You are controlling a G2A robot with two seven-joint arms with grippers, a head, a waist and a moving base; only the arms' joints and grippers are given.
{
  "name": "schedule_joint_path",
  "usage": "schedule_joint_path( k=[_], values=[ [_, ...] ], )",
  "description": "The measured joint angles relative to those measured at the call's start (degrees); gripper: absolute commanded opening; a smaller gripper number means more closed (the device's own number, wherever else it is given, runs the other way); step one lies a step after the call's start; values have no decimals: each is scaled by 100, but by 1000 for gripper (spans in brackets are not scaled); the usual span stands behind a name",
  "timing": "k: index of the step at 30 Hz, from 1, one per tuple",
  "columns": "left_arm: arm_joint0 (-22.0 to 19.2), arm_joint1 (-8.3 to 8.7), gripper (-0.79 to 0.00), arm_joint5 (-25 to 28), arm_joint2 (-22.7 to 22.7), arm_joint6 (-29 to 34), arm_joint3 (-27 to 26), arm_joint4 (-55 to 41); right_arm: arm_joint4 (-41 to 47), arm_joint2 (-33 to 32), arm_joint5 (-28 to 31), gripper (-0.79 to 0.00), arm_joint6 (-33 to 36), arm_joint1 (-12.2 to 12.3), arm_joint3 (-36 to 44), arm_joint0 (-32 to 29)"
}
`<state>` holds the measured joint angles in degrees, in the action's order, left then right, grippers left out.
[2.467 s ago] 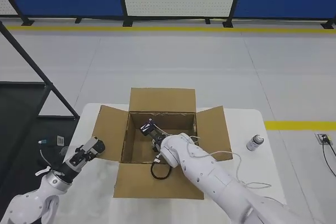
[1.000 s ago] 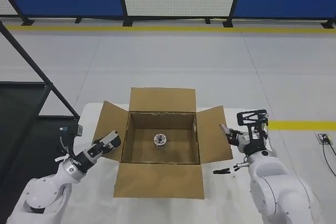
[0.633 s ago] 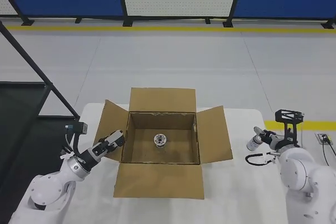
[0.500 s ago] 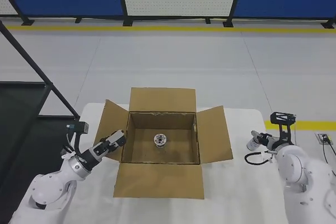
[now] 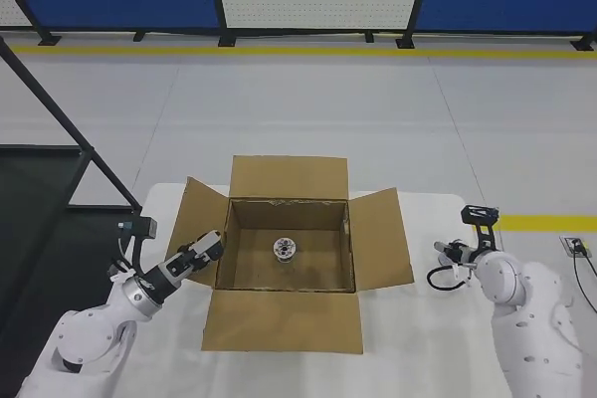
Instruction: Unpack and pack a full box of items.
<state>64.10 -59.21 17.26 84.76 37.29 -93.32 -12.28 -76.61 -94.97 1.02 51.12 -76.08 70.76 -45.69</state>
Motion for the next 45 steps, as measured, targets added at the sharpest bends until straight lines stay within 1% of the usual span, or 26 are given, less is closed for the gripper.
schedule_joint_path(
  k=[2, 4, 6, 10, 14, 17, 19, 23, 28, 33, 36, 40, 43, 45],
  values=[
    [-2, -1, 0, 0, 0, -1, 4, 0, 3, 22, -20, -554, -11, 8, -95, 49],
    [-8, -2, 0, -1, -4, 0, 17, 1, 0, 52, -63, -656, 7, 16, -171, 90],
    [-17, -3, 0, -2, -6, 3, 30, -13, -2, 73, -118, -785, 27, 24, -221, 124],
    [-39, -5, 0, 0, -7, 7, 54, -21, 30, 76, -151, -785, 15, 45, -252, 156],
    [-68, -5, 0, 5, -6, 25, 83, -32, 76, 86, -255, -785, -27, 58, -84, 87],
    [-86, -7, 0, 15, -10, 40, 109, -50, 125, 87, -367, -785, -64, 65, 190, -14],
    [-95, -8, 0, 12, -12, 39, 120, -61, 208, 76, -433, -785, -116, 66, 521, -132],
    [-105, -9, 0, 28, -11, 47, 132, -70, 411, 138, -609, -785, -187, 49, 1476, -470],
    [-70, -4, 0, 76, 36, 50, 132, -92, 528, 467, -713, -785, -224, 16, 3117, -1025],
    [44, 4, 0, 158, 130, 16, 122, -129, 188, 1056, -778, -785, -402, -14, 4515, -1421],
    [141, 11, 0, 205, 204, -11, 101, -165, -122, 1495, -875, -785, -601, -39, 5078, -1551],
    [255, 17, 0, 250, 284, -34, 82, -210, -512, 2150, -752, -785, -571, -74, 5272, -1491],
    [324, 22, 0, 293, 340, -45, 64, -240, -627, 2686, -500, -785, -299, -120, 4953, -1201],
    [366, 25, 0, 310, 377, -52, 47, -254, -544, 3043, -353, -785, -60, -173, 4558, -897]
  ],
)
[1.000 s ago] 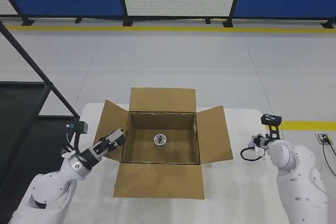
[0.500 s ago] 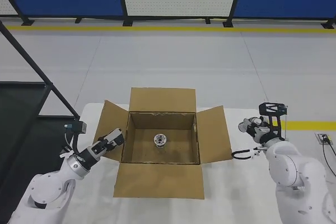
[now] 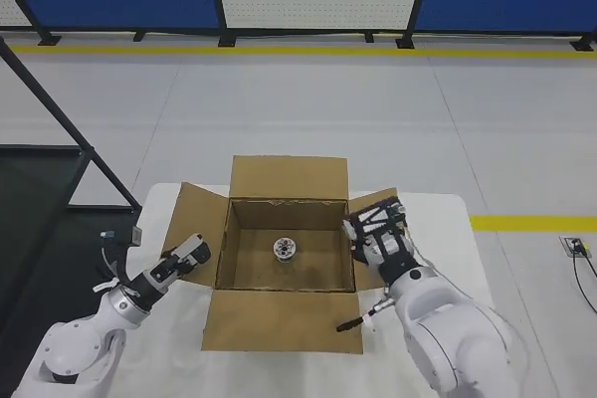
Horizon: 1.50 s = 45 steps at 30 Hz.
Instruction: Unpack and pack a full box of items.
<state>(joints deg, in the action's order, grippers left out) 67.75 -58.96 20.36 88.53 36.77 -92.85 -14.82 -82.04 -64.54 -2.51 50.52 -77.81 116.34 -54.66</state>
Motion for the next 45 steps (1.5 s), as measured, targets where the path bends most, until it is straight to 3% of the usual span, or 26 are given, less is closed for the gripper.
schedule_joint_path(
  k=[8, 16, 30, 42, 45],
  values=[
    [95, 11, 0, -14, 90, 8, -96, 10, 395, 1118, -11, -785, 530, -312, -1917, 1254],
    [118, 12, 0, -41, 84, 22, -152, 40, 661, 1747, -250, -785, 451, -638, -3472, 2135],
    [344, 21, 0, 98, 271, -50, -178, -71, 1315, 2076, -223, -785, 38, -1145, -5992, 3255],
    [272, 16, 0, 6, 216, -34, -201, -6, 1607, 2124, 114, -776, -281, -1363, -6835, 3460],
    [243, 15, 0, -13, 195, -32, -190, 16, 1597, 2109, 180, -640, -307, -1380, -6857, 3449]
  ],
)
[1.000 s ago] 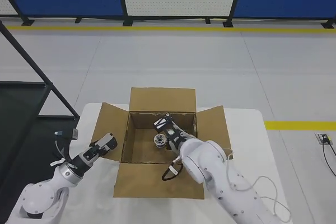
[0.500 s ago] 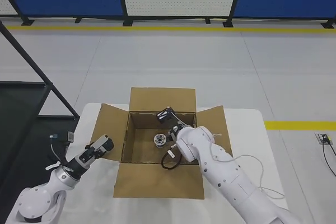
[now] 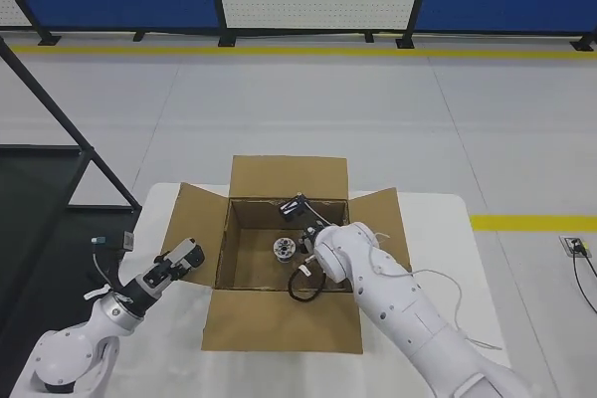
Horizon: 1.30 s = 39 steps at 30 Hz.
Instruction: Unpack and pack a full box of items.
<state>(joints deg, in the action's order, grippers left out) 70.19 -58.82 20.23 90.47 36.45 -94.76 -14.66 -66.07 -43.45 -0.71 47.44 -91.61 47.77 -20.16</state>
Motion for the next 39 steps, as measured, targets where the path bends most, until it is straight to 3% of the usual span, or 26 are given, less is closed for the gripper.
schedule_joint_path(
  k=[1, 7, 15, 21, 26, 32, 36, 39],
  values=[
    [-6, -1, 0, -4, -5, -2, 2, 4, -6, -6, 18, -573, 0, -4, -4, -1],
    [-25, -4, 0, -6, -24, -14, 19, 14, -101, -41, 55, -468, 61, -26, 19, -9],
    [-70, -11, 0, -35, -63, -26, 28, 13, -275, -173, 93, -382, 171, 4, 301, -112],
    [-121, -16, 0, -41, -107, -25, 43, 30, -456, -342, 133, -197, 328, 82, 766, -335],
    [-154, -19, 0, -48, -128, -25, 58, 40, -610, -519, 194, -163, 420, 158, 1177, -534],
    [-150, -14, 0, -36, -113, -13, 4, 156, -811, -888, 335, -105, 476, 314, 2165, -999],
    [-115, -10, 0, -23, -130, 14, -98, 256, -917, -1279, 613, 0, 505, 473, 3321, -1591],
    [-115, -6, 0, 33, -159, 96, -143, 324, -870, -1639, 866, 0, 427, 591, 4234, -2135]
  ],
)
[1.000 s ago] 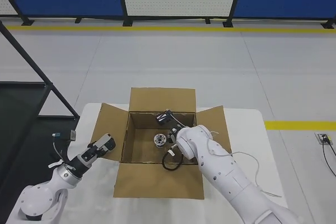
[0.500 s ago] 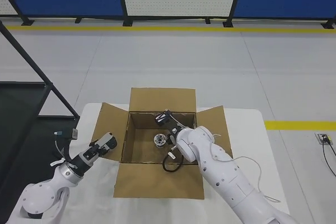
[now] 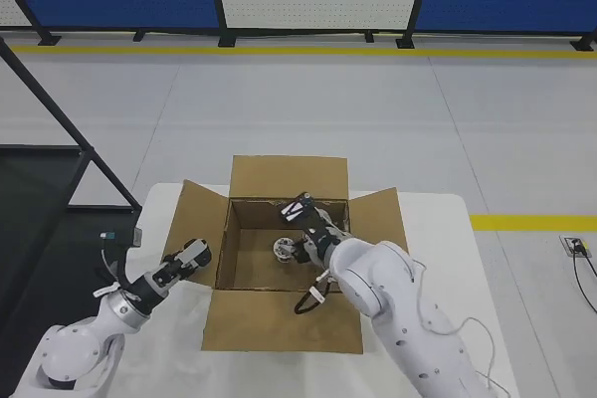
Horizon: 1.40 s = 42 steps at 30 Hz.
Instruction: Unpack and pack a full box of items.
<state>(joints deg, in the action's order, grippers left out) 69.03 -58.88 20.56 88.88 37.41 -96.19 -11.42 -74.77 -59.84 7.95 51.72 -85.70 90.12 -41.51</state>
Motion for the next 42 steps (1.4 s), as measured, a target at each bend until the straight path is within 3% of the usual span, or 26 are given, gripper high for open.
schedule_joint_path(
  k=[4, 8, 18, 23, 34, 42],
  values=[
    [-25, 6, 0, 105, -126, 250, -50, 133, 302, -432, 349, 0, -204, 103, 821, -597],
    [-79, 16, 0, 202, -268, 695, -87, 190, 331, -460, 388, 0, -215, 110, 857, -623],
    [-72, 15, 0, 191, -267, 622, -94, 183, 375, -472, 397, 0, -265, 113, 855, -670],
    [32, 4, 0, 190, -142, 246, -252, -46, 764, -799, 356, 0, -358, 151, 1068, -796],
    [631, 36, 0, 513, 839, -259, -807, -941, 3407, -2608, 805, 0, -92, 354, 1668, -1274],
    [519, 48, 0, 128, 1097, -478, -332, -994, 5660, -4013, 1390, 0, 327, 561, 1167, -1581]
  ],
)
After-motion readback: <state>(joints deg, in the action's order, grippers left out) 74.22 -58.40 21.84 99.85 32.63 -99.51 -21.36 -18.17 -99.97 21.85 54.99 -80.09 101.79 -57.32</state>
